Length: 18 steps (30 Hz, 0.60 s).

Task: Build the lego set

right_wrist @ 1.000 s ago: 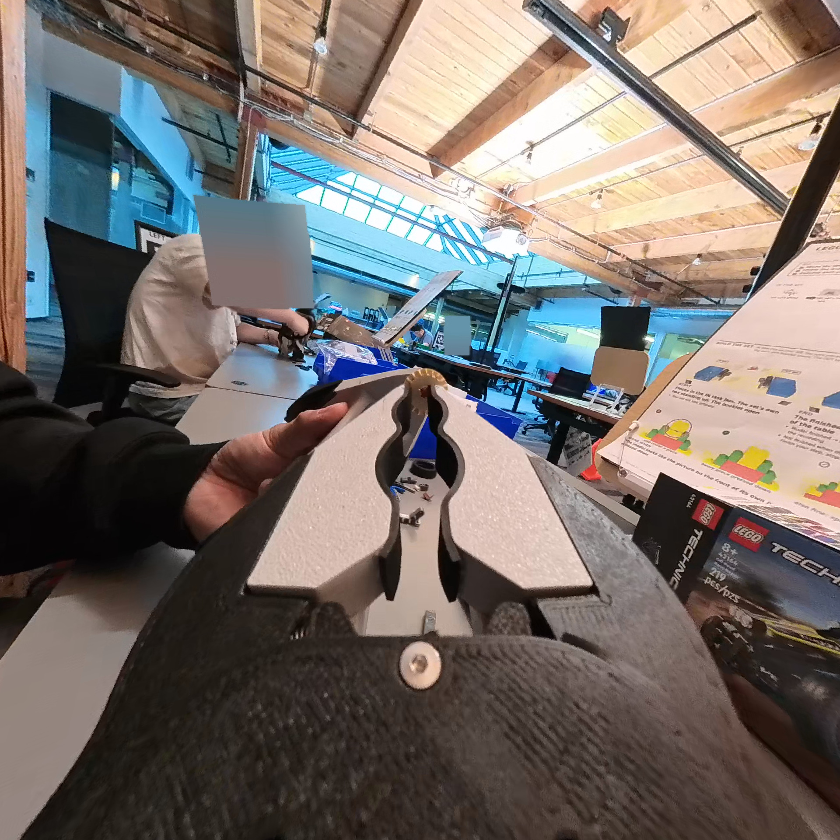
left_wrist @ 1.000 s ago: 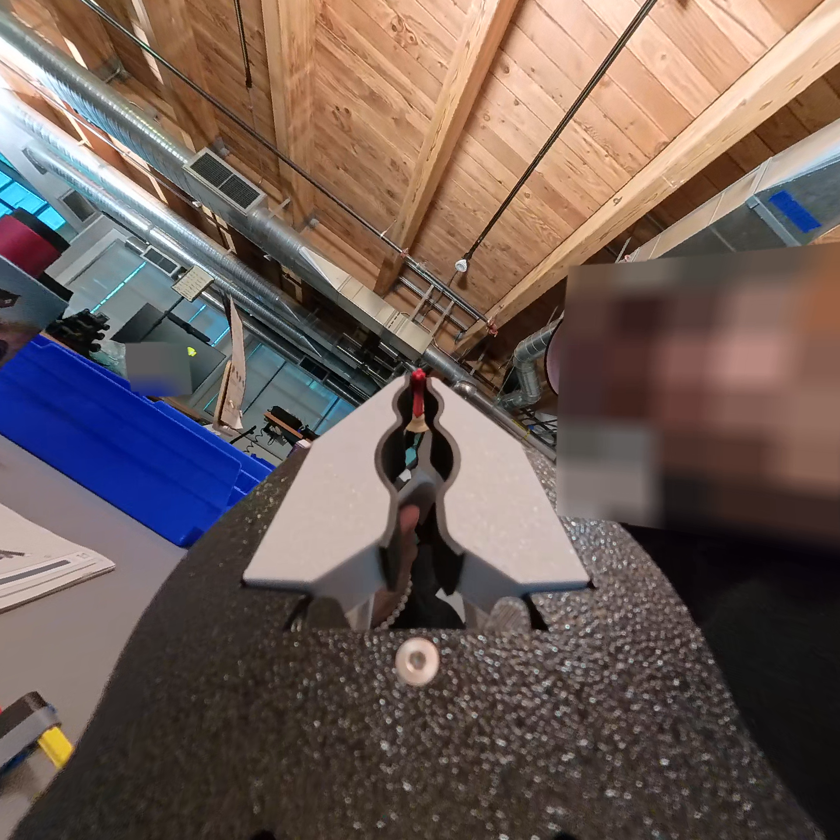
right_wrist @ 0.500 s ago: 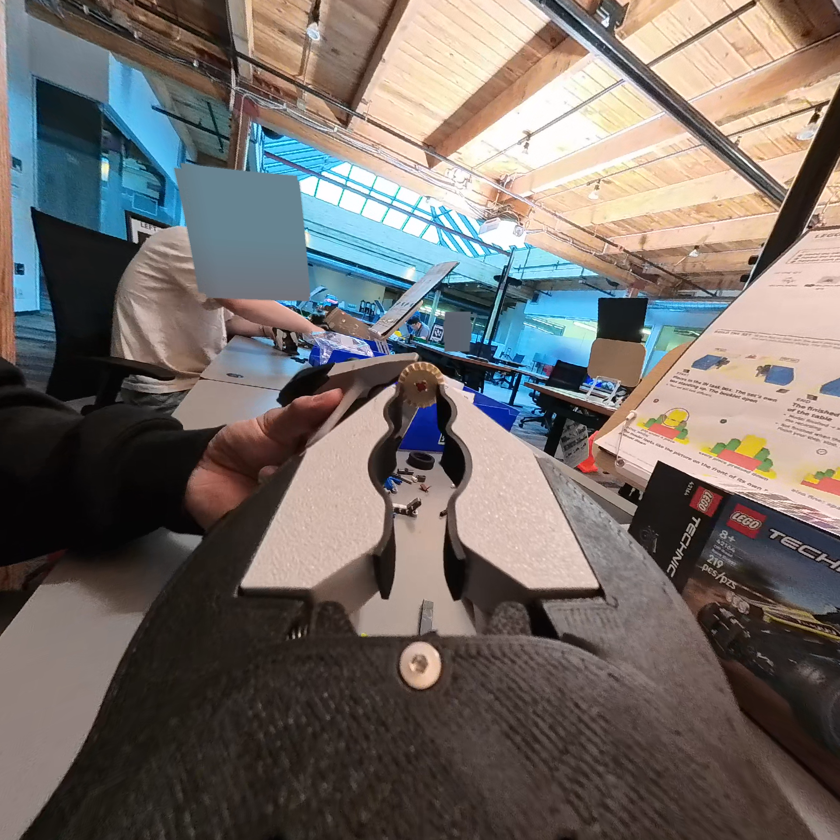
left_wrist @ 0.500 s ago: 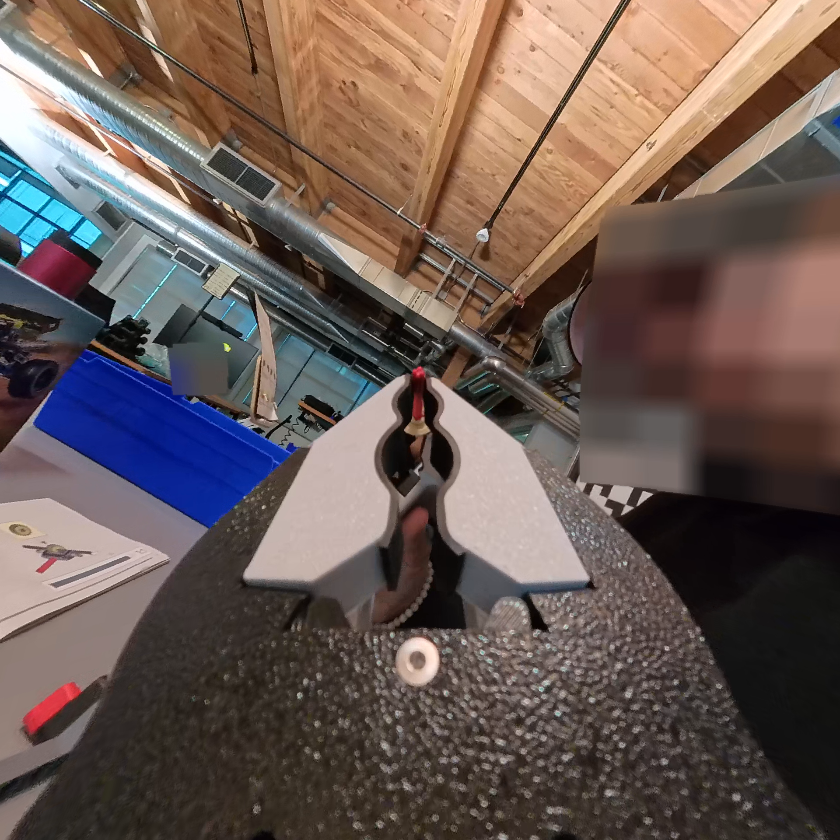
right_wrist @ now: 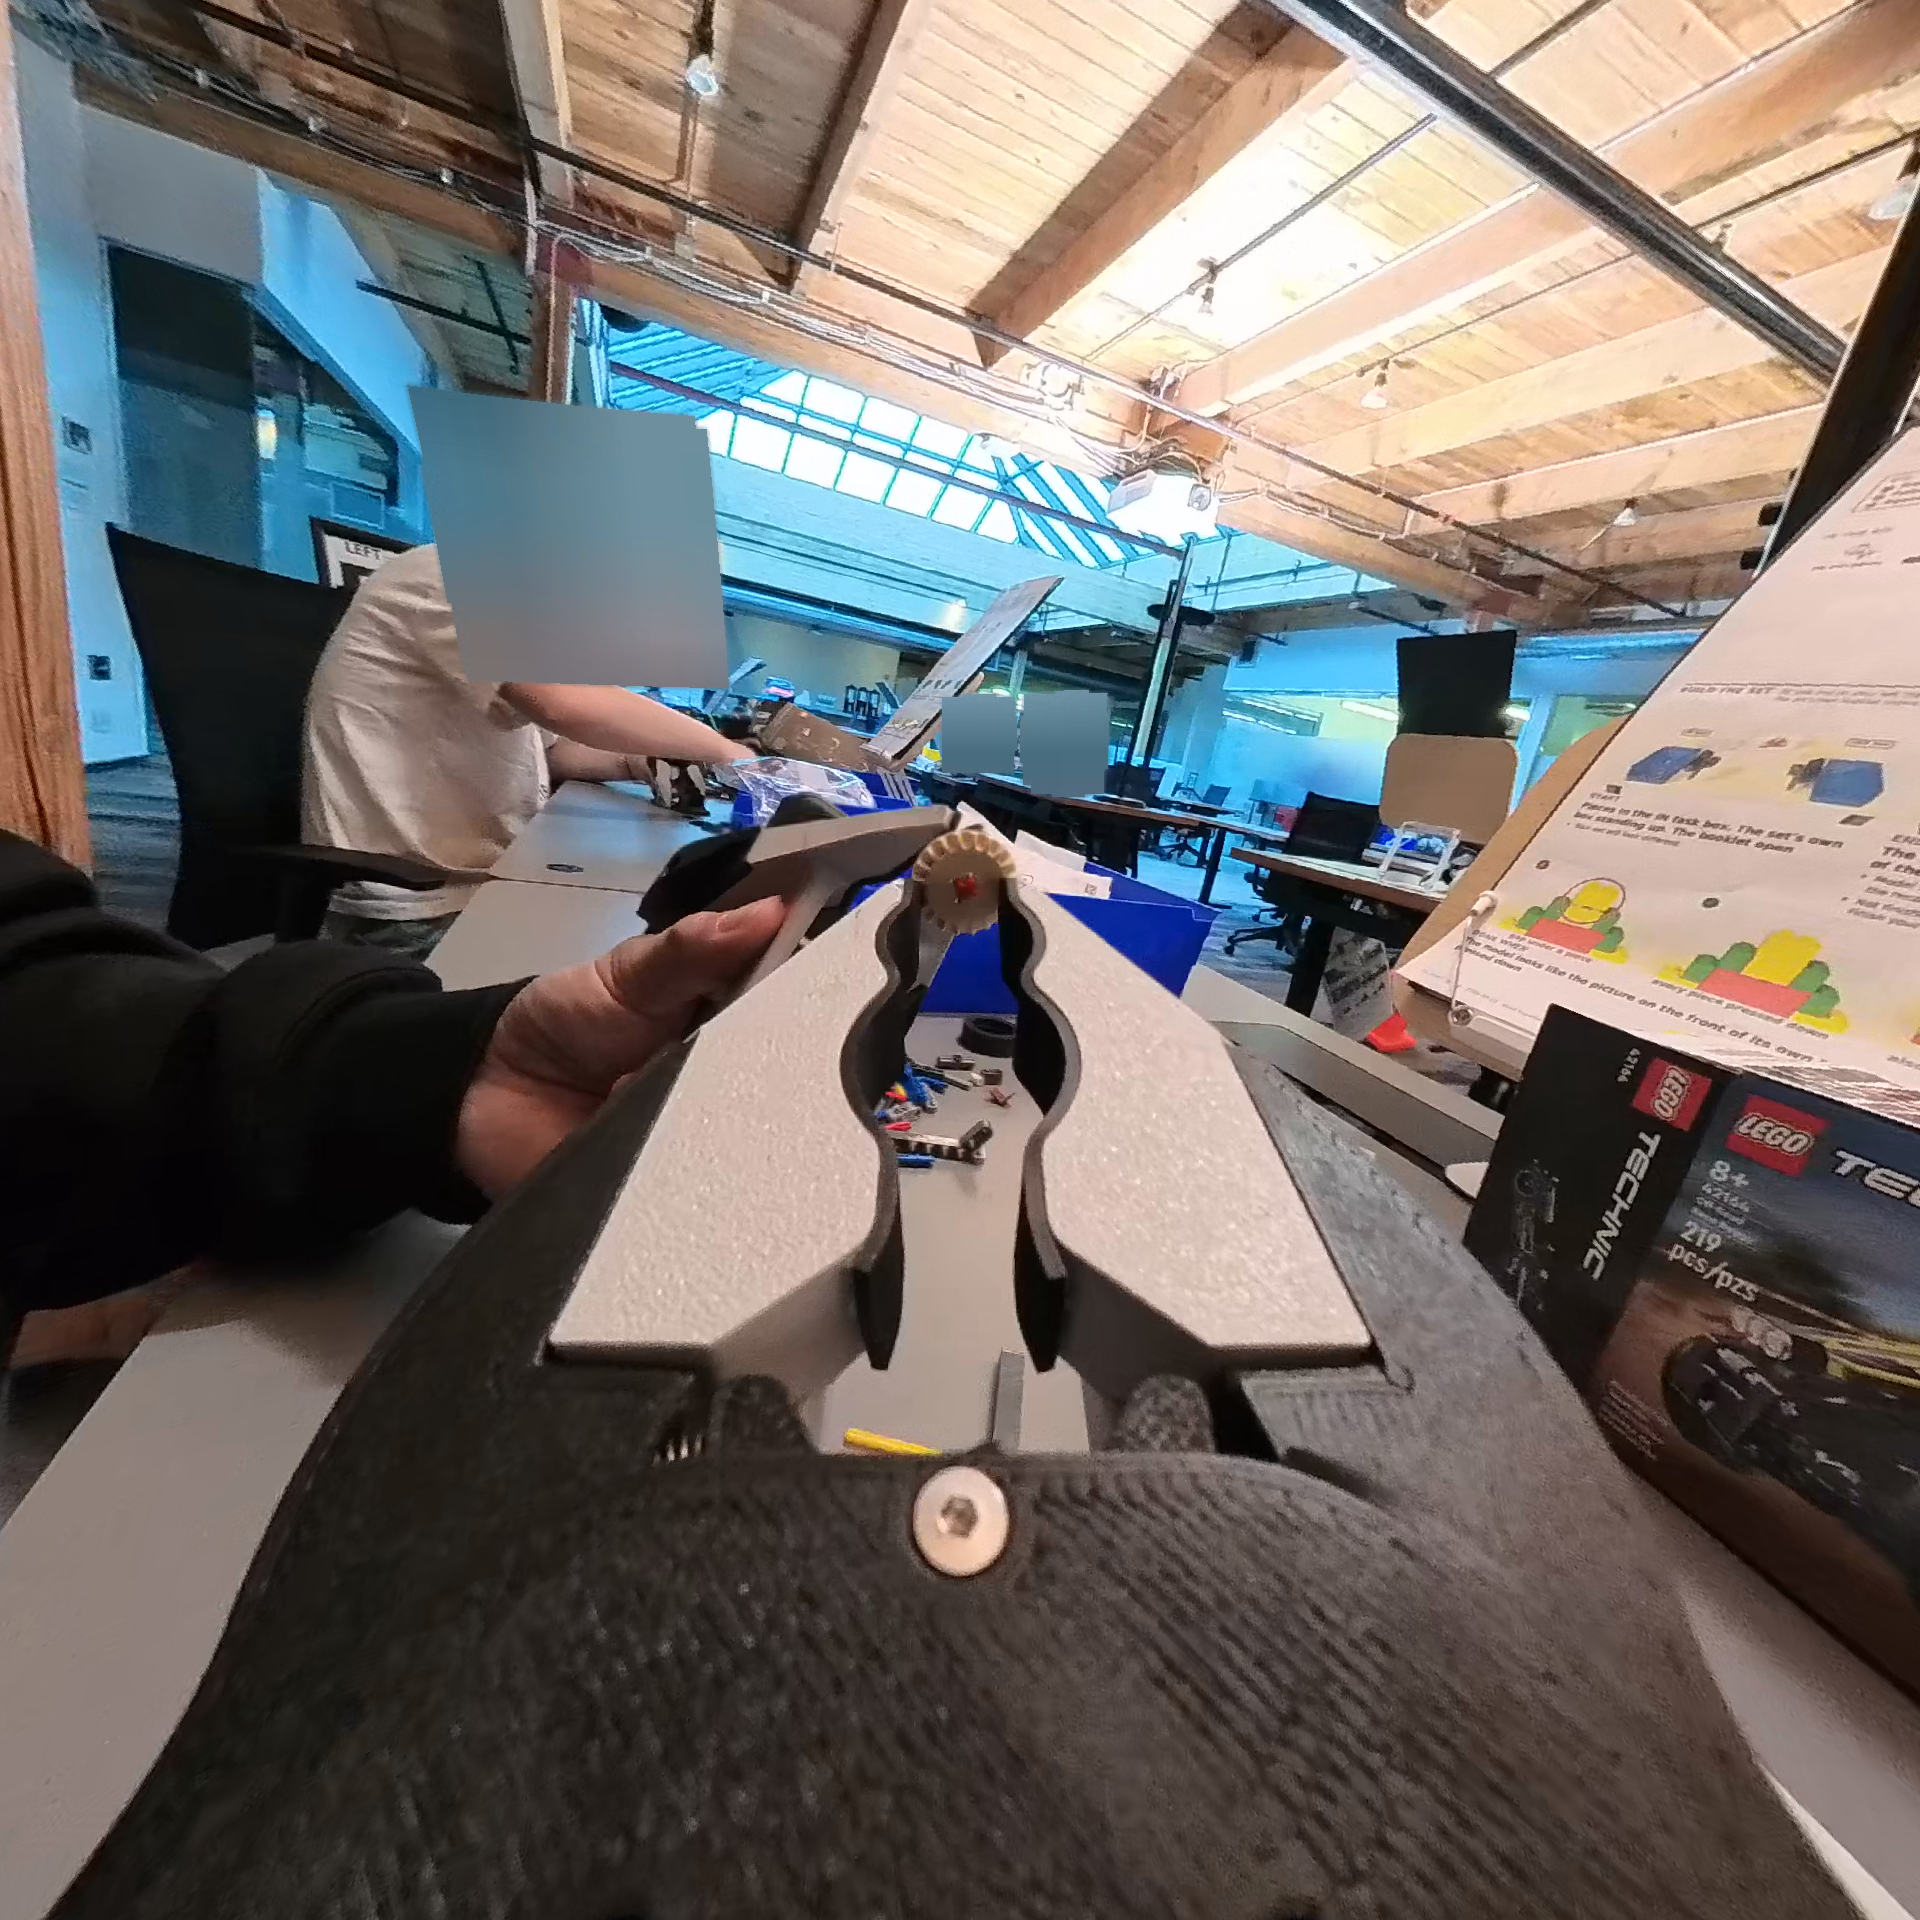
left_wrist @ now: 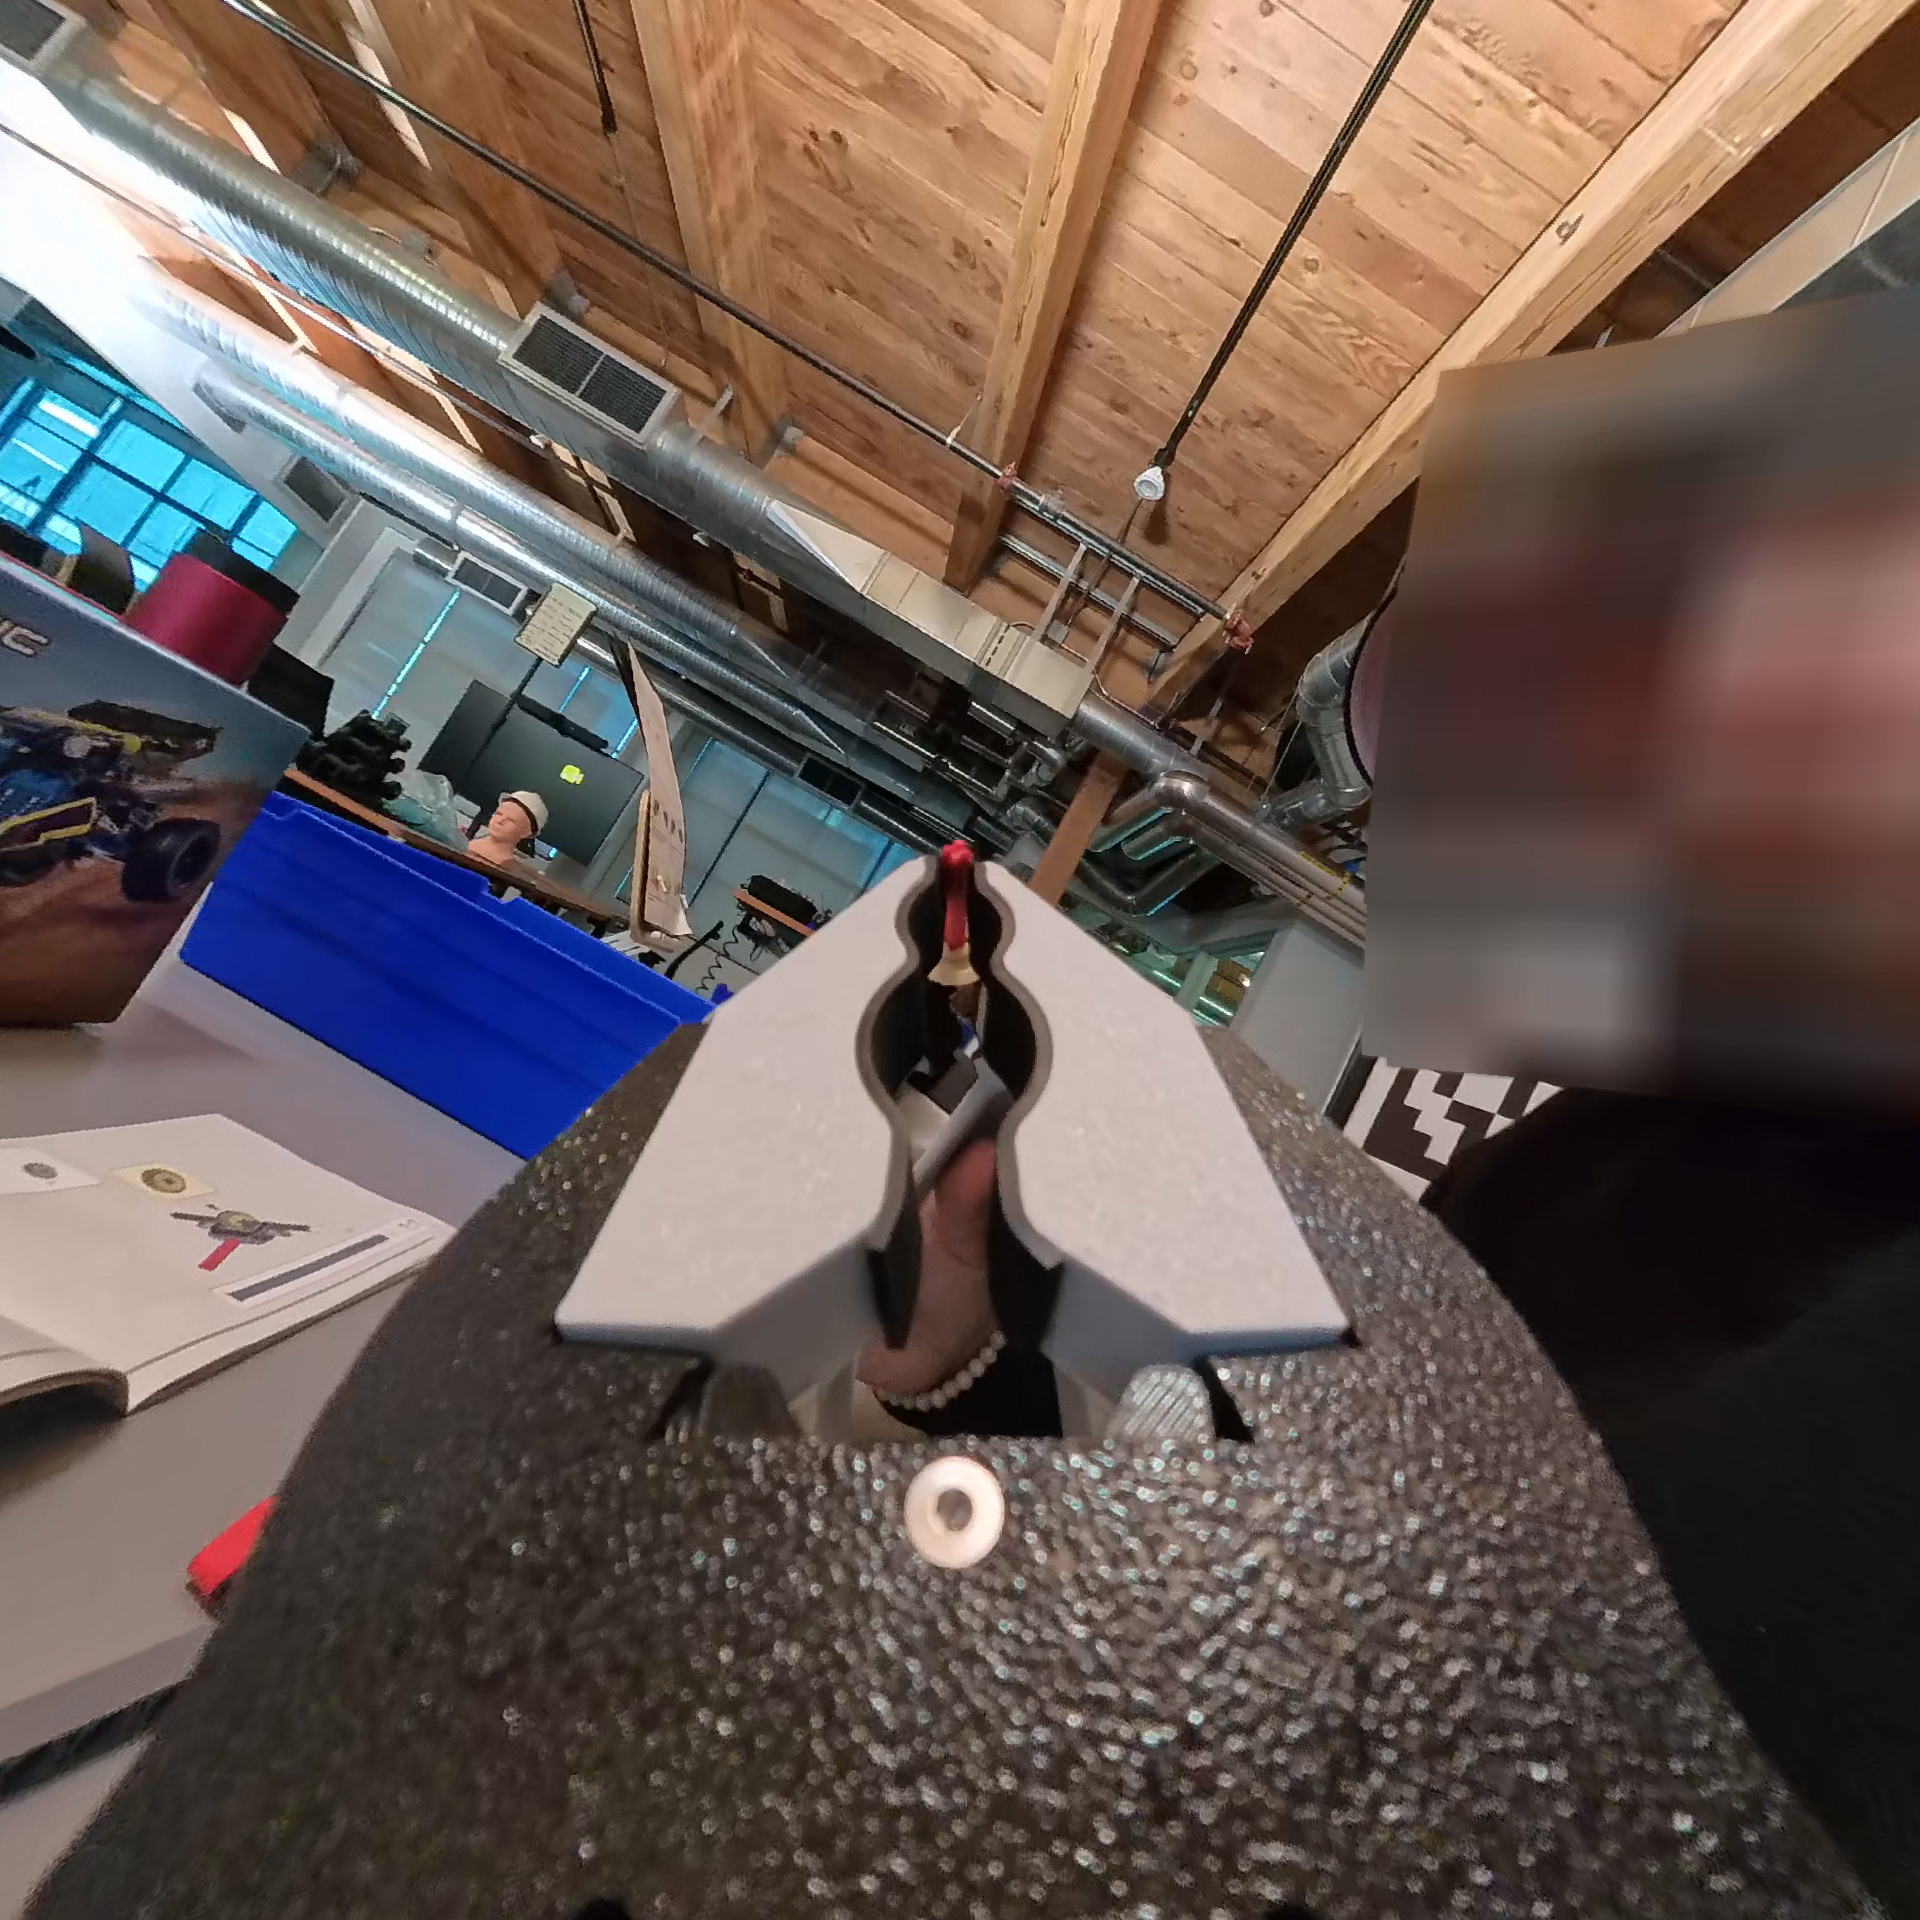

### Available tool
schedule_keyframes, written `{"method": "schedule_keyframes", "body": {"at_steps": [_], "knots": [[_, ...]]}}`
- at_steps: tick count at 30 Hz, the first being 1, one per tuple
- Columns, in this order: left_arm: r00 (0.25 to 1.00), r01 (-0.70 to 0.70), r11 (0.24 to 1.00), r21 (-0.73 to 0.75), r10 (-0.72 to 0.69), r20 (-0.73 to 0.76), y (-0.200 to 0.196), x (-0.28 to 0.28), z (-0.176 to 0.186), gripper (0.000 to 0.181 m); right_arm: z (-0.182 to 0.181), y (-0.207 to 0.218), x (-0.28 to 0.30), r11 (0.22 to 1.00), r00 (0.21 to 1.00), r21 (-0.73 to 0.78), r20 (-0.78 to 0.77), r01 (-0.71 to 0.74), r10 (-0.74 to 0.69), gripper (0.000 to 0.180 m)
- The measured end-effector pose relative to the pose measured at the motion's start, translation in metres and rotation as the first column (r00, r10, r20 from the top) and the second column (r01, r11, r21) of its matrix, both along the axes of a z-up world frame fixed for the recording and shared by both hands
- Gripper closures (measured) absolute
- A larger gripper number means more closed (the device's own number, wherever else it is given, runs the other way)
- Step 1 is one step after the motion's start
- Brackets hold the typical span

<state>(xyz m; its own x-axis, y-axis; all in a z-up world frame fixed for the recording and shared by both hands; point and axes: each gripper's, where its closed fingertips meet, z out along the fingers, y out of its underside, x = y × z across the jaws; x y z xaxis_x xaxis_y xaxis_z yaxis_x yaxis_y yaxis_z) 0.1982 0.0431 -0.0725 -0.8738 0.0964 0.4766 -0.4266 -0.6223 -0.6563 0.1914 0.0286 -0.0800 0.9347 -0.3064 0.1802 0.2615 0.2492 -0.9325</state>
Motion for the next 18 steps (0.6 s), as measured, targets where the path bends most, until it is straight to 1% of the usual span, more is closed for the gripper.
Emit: {"method": "schedule_keyframes", "body": {"at_steps": [3,5,7,11,14,18], "knots": [[1.0,-0.016,1.0,0.016,0.016,0.005,-0.0009,0.0013,-0.0029,0.178,-0.0031,0.0009,0.0022,1.0,1.0,0.001,-0.024,-0.001,0.001,0.167],[1.0,-0.002,1.0,-0.001,0.002,-0.003,-0.0005,0.0006,-0.0027,0.178,-0.002,0.0015,0.0007,1.0,1.0,0.013,-0.016,0.002,-0.002,0.167],[1.0,-0.025,0.999,0.021,0.025,0.01,-0.0008,0.001,-0.0033,0.178,-0.0034,0.0016,0.0019,1.0,0.999,0.01,-0.031,-0.006,0.006,0.167],[0.999,-0.033,0.999,0.035,0.032,0.032,-0.0007,-0.0003,-0.0006,0.178,-0.0015,0.0018,0.0004,1.0,1.0,0.002,-0.011,0.003,-0.003,0.166],[1.0,-0.024,1.0,0.02,0.024,0.011,-0.0021,0.0004,-0.0029,0.178,-0.0026,-0.0001,0.0013,1.0,0.999,0.025,-0.031,-0.013,0.014,0.167],[0.999,-0.037,0.999,0.029,0.037,0.018,-0.0018,0.0012,-0.0042,0.178,-0.0037,0.0006,0.0023,1.0,0.999,0.013,-0.032,-0.004,0.004,0.167]]}}
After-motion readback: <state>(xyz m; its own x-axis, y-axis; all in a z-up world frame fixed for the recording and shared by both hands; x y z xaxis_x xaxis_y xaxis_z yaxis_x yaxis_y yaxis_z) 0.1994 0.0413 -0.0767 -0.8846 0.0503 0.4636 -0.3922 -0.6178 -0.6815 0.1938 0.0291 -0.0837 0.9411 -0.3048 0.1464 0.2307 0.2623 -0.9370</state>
